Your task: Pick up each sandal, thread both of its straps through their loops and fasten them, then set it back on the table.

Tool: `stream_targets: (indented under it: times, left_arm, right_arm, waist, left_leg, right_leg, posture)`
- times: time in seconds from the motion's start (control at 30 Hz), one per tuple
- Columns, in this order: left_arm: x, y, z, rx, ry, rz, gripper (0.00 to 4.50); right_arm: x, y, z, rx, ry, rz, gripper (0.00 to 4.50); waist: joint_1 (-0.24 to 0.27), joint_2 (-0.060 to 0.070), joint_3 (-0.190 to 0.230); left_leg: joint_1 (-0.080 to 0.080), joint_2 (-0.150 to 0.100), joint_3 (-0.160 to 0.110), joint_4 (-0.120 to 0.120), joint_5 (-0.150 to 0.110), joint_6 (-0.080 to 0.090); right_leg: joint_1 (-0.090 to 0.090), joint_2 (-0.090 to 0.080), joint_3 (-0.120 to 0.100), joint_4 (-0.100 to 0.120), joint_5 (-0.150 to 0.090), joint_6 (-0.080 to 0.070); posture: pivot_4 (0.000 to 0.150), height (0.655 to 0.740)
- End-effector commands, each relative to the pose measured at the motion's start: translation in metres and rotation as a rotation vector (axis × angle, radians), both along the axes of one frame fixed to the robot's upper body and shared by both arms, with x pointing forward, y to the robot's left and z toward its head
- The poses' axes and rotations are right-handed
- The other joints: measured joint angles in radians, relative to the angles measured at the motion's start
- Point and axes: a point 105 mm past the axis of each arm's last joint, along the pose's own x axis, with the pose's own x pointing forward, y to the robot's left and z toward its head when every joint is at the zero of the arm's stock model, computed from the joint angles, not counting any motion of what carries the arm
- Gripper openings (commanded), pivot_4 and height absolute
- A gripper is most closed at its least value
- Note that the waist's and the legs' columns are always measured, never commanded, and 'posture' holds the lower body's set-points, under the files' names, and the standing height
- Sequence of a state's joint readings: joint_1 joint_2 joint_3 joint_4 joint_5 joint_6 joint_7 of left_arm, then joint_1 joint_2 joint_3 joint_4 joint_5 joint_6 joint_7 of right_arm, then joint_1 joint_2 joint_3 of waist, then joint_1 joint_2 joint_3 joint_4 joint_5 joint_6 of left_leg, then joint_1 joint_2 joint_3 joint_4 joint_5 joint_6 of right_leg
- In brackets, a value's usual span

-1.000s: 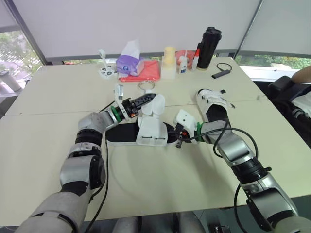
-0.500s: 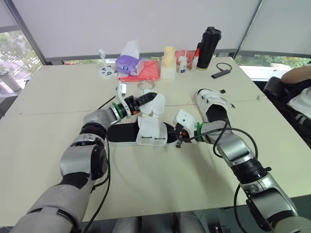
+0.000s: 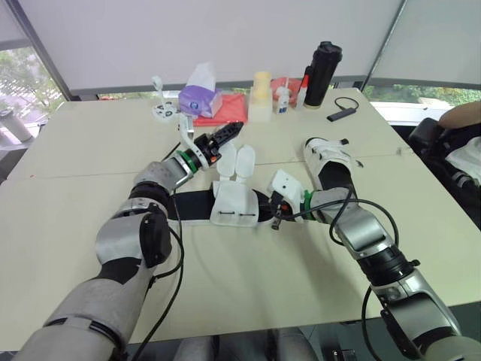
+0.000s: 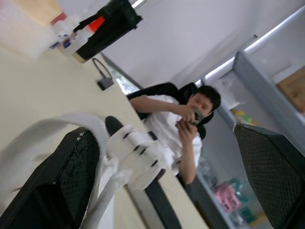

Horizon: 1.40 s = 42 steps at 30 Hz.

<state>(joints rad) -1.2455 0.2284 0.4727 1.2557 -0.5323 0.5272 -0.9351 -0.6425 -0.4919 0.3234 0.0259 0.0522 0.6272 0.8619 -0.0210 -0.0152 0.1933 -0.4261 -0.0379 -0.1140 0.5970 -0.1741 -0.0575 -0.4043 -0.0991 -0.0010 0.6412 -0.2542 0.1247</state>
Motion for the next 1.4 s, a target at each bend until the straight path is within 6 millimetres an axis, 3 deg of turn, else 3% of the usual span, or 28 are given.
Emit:
stream_targets:
  times: [0.03, 0.3, 1.1, 1.2, 1.4]
  left_arm:
    - [0.001, 0.005, 0.028, -0.058, -0.068, 0.001, 4.47]
    - [0.001, 0.016, 0.043, -0.104, -0.088, 0.017, 4.47]
    - [0.001, 0.02, 0.064, -0.113, -0.128, 0.021, 4.47]
    - [0.002, 0.02, 0.063, -0.102, -0.128, 0.023, 3.71]
    - [-0.001, 0.019, 0.058, -0.06, -0.142, 0.003, 0.67]
  right_arm:
    - [-0.002, 0.001, -0.001, -0.005, -0.004, 0.003, 0.0]
    - [-0.001, 0.002, -0.001, -0.003, -0.004, 0.005, 0.0]
    - [0.0, 0.003, 0.0, -0.002, -0.008, 0.009, 0.0]
    - [0.0, 0.004, 0.001, -0.002, -0.009, 0.01, 0.0]
    - [-0.001, 0.005, 0.0, 0.001, -0.009, 0.012, 0.0]
  waist:
    - [0.0, 0.0, 0.0]
    - [0.0, 0.0, 0.0]
    - [0.0, 0.0, 0.0]
    - [0.0, 0.0, 0.0]
    - [0.0, 0.0, 0.0]
  left_leg:
    - [0.0, 0.0, 0.0, 0.0, 0.0, 0.0]
    - [0.0, 0.0, 0.0, 0.0, 0.0, 0.0]
    - [0.0, 0.0, 0.0, 0.0, 0.0, 0.0]
    - [0.0, 0.0, 0.0, 0.0, 0.0, 0.0]
    - [0.0, 0.0, 0.0, 0.0, 0.0, 0.0]
  right_leg:
    - [0.0, 0.0, 0.0, 0.0, 0.0, 0.0]
    - [0.0, 0.0, 0.0, 0.001, 0.0, 0.0]
    - [-0.002, 0.0, 0.0, 0.004, 0.0, 0.0]
    - [-0.002, 0.0, 0.0, 0.004, 0.0, 0.0]
    - [-0.002, 0.0, 0.0, 0.004, 0.0, 0.0]
  posture:
    - [0.15, 0.74]
    - [0.15, 0.74]
    - [0.15, 0.74]
    - [0.15, 0.74]
    - [0.15, 0.74]
